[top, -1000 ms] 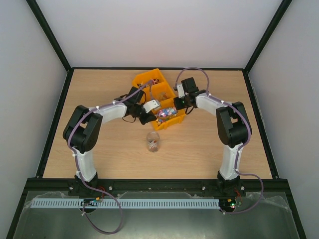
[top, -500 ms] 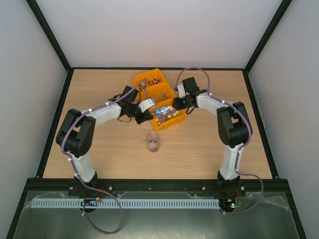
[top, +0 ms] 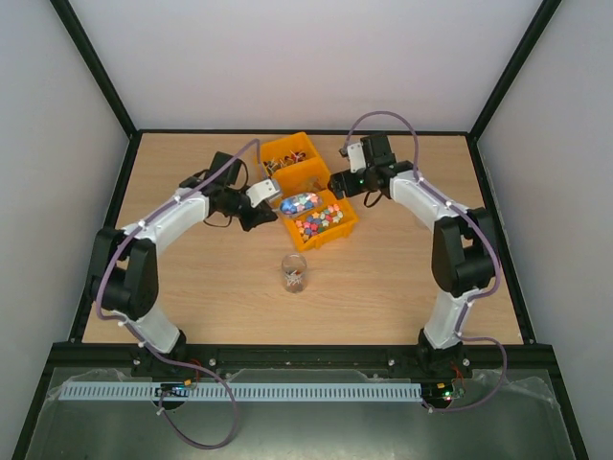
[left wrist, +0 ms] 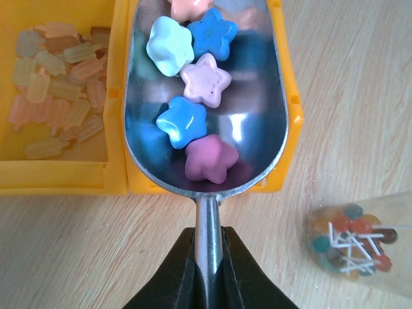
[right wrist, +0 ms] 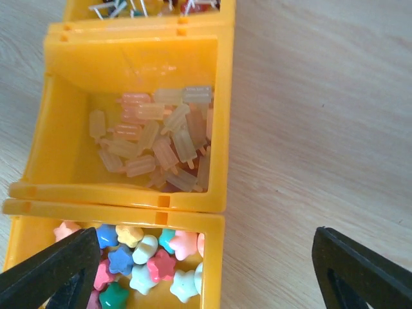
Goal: Pack the candies
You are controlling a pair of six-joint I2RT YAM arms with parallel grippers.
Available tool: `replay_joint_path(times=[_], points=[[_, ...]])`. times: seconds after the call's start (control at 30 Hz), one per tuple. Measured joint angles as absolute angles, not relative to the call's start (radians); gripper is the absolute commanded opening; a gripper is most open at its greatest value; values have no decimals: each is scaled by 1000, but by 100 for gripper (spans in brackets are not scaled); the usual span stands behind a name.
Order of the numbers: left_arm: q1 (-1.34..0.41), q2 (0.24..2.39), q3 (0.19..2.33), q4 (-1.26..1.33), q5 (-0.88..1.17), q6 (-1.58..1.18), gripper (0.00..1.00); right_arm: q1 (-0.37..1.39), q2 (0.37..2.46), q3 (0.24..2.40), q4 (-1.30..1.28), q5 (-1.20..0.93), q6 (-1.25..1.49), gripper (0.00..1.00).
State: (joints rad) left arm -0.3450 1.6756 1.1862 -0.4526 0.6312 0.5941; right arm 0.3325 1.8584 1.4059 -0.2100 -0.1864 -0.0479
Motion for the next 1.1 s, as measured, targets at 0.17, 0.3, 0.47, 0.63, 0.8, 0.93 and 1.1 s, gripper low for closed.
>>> replay_joint_path(times=[0.17,0.3,0.47,0.63,0.8,0.93,1.1], points=[[-310,1604,1205,-556,652,667,2,327,1793,1410,-223,-212,-94,99],[-271,1523,1217,-668,679,747,2,327,1728,1406,-234,-271,-134,98],[-222,1427,1223,-788,690,846,2,327,1624,1337,-234,-368,-179,99],[-191,1347,1225,-937,685,965,2,327,1519,1230,-237,-490,-239,98],[-177,1261,1225,-1063,665,1065,2,330,1450,1140,-251,-612,-294,99],[-176,1208,1222,-1134,651,1115,2,349,1408,1078,-271,-683,-343,99],[-178,1194,1210,-1180,629,1144,2,408,1372,1007,-292,-730,-405,99]])
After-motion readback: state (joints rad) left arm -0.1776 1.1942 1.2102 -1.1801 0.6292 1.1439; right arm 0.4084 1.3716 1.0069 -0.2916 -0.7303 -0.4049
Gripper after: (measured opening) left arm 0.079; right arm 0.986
